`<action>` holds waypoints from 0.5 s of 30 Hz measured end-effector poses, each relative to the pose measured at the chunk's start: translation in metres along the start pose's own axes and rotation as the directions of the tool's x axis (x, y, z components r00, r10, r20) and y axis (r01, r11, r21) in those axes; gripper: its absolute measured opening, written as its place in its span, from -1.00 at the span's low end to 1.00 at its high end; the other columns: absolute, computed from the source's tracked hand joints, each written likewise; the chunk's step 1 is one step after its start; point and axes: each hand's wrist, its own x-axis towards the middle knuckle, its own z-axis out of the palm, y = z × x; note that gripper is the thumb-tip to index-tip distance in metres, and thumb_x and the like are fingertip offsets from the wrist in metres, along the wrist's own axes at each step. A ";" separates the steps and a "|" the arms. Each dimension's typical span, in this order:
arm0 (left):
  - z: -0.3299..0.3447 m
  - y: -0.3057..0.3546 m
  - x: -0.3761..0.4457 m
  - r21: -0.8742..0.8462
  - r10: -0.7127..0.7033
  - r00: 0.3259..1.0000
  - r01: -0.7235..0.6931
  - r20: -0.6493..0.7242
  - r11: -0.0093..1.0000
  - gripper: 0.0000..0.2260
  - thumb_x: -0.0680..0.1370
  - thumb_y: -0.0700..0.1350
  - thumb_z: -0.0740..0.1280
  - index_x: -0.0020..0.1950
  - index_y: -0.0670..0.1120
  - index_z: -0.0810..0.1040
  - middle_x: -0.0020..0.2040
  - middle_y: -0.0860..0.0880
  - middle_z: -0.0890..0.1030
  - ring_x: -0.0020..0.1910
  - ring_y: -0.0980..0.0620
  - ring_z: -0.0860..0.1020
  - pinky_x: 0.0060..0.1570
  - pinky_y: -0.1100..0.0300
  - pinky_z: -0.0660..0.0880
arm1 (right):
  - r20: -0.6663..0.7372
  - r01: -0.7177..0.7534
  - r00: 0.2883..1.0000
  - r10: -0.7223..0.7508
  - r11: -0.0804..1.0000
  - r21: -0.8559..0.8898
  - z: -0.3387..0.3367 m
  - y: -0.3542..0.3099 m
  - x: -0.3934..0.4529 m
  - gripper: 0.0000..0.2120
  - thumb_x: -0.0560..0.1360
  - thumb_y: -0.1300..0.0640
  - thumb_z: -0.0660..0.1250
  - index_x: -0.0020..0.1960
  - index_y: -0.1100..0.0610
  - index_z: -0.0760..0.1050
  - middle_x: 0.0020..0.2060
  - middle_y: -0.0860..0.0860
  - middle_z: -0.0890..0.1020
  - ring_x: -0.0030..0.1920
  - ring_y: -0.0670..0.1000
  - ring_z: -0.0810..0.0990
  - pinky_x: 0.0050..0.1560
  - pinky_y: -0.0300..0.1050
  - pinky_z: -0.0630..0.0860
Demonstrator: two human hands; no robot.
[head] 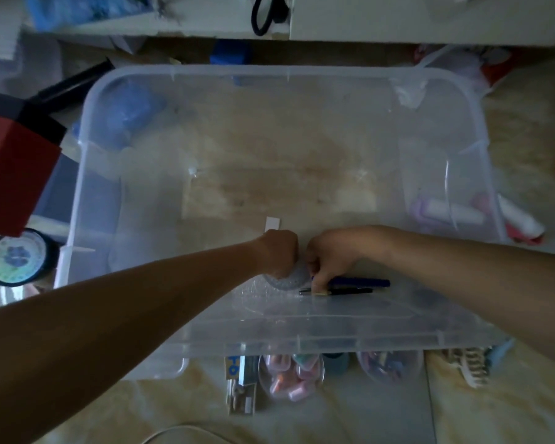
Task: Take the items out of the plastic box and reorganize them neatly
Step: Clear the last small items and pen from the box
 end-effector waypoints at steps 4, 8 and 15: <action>-0.001 0.004 0.001 0.026 -0.002 1.000 0.002 -0.001 1.000 -0.69 0.55 -0.20 0.32 0.29 -0.21 0.51 0.23 -0.11 0.55 0.16 -0.07 0.57 0.00 0.22 0.48 | 0.034 0.067 0.997 -0.067 0.998 0.016 0.001 0.007 0.001 -0.77 0.55 -0.04 0.35 -0.24 0.03 0.59 -0.28 -0.11 0.62 -0.22 -0.06 0.57 0.03 -0.04 0.53; -0.001 0.004 0.003 -0.016 -0.023 1.000 0.023 0.011 1.000 -0.67 0.54 -0.20 0.34 0.30 -0.22 0.51 0.23 -0.12 0.56 0.16 -0.06 0.57 0.00 0.24 0.49 | 0.102 0.081 0.992 -0.075 0.996 -0.049 -0.002 0.004 0.001 -0.65 0.62 -0.02 0.28 -0.35 -0.08 0.43 -0.44 -0.23 0.49 -0.37 -0.21 0.45 -0.19 -0.26 0.38; -0.002 0.002 -0.006 -0.160 -0.051 0.999 0.052 0.011 0.986 -0.71 0.57 -0.24 0.26 0.28 -0.24 0.51 0.20 -0.16 0.58 0.17 -0.11 0.55 -0.16 0.22 0.44 | 0.225 0.064 0.974 -0.035 0.990 -0.125 0.008 -0.008 -0.001 -0.62 0.68 -0.13 0.05 -0.06 0.13 0.42 -0.26 -0.03 0.45 -0.19 0.02 0.41 -0.08 -0.07 0.36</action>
